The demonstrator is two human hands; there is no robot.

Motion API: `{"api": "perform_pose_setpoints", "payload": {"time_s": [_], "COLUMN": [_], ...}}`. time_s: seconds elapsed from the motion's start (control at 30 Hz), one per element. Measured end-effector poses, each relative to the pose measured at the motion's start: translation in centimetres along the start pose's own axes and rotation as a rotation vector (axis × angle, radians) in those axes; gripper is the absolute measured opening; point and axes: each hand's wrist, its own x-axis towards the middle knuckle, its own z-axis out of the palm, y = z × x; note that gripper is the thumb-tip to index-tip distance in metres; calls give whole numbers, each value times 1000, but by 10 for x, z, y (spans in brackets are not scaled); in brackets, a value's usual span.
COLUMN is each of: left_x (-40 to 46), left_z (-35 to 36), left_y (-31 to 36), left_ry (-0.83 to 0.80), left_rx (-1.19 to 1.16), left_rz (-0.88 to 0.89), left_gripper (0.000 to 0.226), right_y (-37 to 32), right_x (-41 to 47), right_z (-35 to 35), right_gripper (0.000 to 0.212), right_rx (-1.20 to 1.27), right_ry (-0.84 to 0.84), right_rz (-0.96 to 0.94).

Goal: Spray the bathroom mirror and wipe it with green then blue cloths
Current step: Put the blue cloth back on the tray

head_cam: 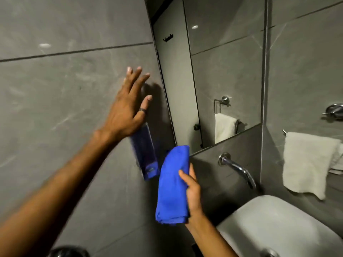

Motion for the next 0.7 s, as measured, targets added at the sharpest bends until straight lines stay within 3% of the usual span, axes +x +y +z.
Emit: {"api": "perform_pose_setpoints", "payload": {"time_s": [0.07,0.13,0.2,0.27,0.37,0.43,0.53,0.7], "left_x": [-71,-162,-248,-317,-407,-464,-553,-693], "left_z": [13,36,54,68,79,79,78,85], "left_y": [29,63,99,118,125,131,150,188], "left_ry": [128,119,19,-93,-225,-247,-280,-356], "left_rx": [-243,-499,-767,-1085,-1496,-1482,-1307,-1118], "left_rz": [-109,-324,-693,-1073,-1520,-1671,-1837,-2205], "left_gripper": [54,55,70,78,53,44,28,27], "right_y": [0,11,28,46,83,108,151,229], "right_x": [-37,-76,-108,-136,-170,-193,-230,-290], "right_z": [-7,-15,-22,-34,-59,-79,-124,-219], "right_gripper": [51,65,67,53,58,61,36,24], "right_rx": [171,201,218,160,-53,-223,-605,-1076], "right_ry": [22,9,-18,35,231,329,346,310], "right_rz": [214,348,430,504,622,657,743,1048]}}
